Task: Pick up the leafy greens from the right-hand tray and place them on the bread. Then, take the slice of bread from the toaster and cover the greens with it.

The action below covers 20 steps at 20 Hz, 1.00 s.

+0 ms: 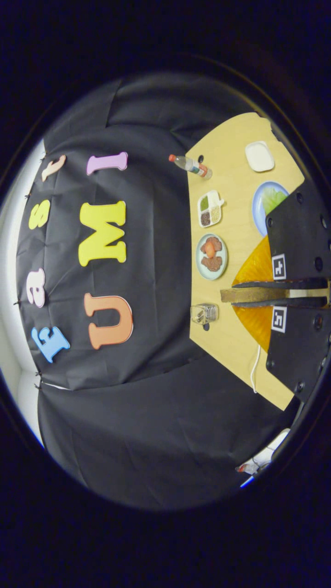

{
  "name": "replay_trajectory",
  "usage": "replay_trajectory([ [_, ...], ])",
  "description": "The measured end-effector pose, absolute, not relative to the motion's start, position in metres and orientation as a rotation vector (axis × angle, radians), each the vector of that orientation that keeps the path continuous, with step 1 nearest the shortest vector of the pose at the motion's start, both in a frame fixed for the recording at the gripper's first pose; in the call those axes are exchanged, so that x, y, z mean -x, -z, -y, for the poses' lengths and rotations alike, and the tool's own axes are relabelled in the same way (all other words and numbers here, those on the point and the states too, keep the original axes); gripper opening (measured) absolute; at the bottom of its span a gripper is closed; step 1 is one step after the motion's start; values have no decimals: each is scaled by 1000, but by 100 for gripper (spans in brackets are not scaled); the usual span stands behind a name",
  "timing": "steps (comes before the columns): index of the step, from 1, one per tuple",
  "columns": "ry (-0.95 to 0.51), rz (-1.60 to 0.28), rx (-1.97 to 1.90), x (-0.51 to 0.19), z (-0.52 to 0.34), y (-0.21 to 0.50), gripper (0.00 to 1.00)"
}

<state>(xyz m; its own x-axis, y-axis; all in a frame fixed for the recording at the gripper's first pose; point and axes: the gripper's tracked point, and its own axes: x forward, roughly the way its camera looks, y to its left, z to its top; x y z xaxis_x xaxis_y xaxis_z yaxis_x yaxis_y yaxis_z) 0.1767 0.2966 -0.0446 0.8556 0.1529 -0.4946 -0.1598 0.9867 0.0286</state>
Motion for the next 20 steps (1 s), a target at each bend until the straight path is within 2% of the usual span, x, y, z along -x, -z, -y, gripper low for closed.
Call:
replay_trajectory([
  [5, -106, -520, 23, -170, -252, 56, 7],
  [12, -20, -609, 17, -180, -196, 129, 7],
  [20, -11, -703, 2, -195, -150, 207, 6],
])
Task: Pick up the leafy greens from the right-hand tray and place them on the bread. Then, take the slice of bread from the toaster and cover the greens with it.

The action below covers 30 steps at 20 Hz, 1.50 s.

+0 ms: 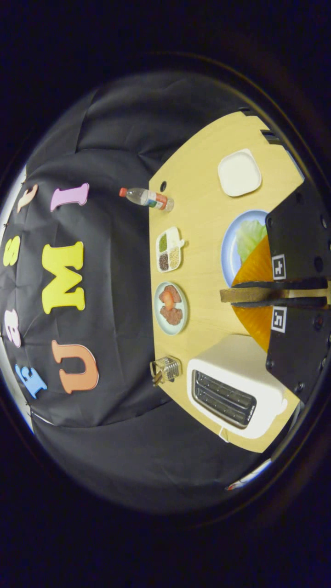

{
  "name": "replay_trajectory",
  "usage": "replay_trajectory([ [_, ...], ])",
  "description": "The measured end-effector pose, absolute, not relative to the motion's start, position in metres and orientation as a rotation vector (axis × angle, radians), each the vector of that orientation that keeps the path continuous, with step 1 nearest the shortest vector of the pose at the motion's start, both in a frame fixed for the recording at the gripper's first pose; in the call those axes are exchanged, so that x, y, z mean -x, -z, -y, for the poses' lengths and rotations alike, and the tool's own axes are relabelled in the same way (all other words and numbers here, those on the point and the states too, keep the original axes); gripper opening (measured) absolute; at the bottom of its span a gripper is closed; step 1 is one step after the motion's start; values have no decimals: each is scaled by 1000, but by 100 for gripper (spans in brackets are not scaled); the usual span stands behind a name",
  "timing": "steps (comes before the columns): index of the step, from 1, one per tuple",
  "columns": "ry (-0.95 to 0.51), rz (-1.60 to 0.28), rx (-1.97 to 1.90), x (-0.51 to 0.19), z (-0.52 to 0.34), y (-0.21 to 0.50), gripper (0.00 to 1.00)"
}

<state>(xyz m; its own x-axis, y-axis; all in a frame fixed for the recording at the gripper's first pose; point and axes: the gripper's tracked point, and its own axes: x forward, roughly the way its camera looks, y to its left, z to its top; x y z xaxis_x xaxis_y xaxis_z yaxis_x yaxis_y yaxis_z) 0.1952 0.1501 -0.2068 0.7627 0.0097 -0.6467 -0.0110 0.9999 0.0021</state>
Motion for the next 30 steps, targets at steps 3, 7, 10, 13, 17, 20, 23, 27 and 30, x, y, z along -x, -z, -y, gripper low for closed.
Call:
replay_trajectory([
  [3, -45, -713, -32, -202, -143, 222, 6],
  [7, -87, -713, -86, -207, -130, 237, 6],
  [10, -79, -710, -101, -209, -112, 241, 6],
  [13, -70, -722, -115, -213, -93, 251, 6],
  [17, -50, -778, -136, -215, -68, 277, 6],
  [20, -55, -792, -155, -219, -55, 288, 6],
  [23, -60, -806, -178, -223, -45, 297, 9],
  [27, -25, -819, -152, -224, -29, 309, 10],
  [30, 0, -843, -92, -219, -21, 320, 35],
])
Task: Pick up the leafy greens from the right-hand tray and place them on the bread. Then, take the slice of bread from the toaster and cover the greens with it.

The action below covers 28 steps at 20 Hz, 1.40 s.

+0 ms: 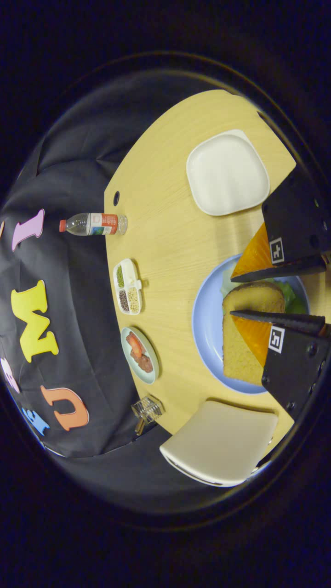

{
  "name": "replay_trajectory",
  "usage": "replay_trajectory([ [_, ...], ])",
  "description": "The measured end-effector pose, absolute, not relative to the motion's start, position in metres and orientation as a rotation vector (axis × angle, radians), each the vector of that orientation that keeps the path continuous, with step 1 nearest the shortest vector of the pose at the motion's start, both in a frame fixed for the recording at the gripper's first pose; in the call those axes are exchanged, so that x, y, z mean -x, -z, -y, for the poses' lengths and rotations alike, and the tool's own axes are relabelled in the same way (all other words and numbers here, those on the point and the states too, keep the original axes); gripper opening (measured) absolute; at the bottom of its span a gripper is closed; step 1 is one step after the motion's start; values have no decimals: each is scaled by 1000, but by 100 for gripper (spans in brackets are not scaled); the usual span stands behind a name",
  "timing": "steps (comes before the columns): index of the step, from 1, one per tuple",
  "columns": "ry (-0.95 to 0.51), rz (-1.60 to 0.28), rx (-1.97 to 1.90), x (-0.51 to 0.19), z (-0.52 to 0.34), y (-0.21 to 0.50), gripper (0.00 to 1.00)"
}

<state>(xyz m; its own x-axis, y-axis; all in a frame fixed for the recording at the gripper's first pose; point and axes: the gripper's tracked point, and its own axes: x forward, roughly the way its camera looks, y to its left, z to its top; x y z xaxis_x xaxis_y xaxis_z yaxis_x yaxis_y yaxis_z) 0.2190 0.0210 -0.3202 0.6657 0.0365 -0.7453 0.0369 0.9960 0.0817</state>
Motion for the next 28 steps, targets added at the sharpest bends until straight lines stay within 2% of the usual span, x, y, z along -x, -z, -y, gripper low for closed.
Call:
replay_trajectory([
  [2, 35, -821, -62, -219, -13, 315, 35],
  [6, 17, -784, -75, -213, -23, 303, 98],
  [20, 55, -577, 69, -152, -42, 219, 97],
  [28, 37, -317, 143, -96, -45, 154, 97],
])
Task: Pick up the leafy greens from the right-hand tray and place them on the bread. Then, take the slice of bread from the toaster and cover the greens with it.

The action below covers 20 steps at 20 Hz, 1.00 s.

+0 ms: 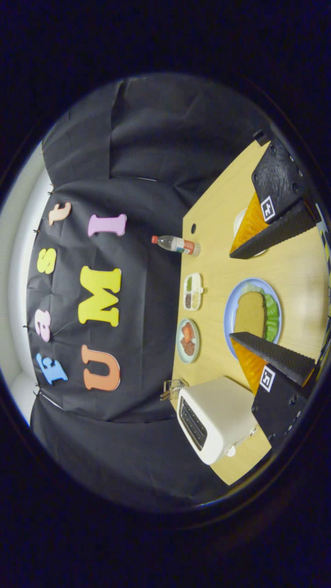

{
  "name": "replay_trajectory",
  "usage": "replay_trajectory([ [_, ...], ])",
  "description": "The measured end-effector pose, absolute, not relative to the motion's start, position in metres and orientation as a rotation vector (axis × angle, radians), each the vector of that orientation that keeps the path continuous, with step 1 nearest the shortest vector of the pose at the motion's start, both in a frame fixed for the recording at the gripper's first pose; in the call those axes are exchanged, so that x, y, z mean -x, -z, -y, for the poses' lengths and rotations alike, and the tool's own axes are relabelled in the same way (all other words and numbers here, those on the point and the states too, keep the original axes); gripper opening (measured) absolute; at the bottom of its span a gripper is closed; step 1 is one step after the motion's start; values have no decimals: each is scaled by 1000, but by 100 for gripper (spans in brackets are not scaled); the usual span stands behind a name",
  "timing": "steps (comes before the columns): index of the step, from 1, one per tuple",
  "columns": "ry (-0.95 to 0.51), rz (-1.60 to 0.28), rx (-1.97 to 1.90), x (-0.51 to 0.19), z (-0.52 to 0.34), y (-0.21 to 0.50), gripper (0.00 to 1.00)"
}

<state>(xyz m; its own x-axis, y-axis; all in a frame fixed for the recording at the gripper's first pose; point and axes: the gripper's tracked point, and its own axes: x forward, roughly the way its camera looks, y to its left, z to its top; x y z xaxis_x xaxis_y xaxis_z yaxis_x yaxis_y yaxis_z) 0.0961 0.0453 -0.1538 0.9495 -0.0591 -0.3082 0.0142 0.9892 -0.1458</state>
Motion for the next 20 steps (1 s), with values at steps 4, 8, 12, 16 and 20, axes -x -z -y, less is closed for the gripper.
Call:
replay_trajectory([
  [4, -8, -172, 132, -65, -56, 117, 97],
  [8, -22, -106, 106, -31, -56, 99, 96],
  [12, 9, -104, 98, 1, -52, 76, 96],
  [16, -10, -91, 82, 16, -58, 51, 96],
  [20, -21, -88, 74, 24, -68, 43, 96],
])
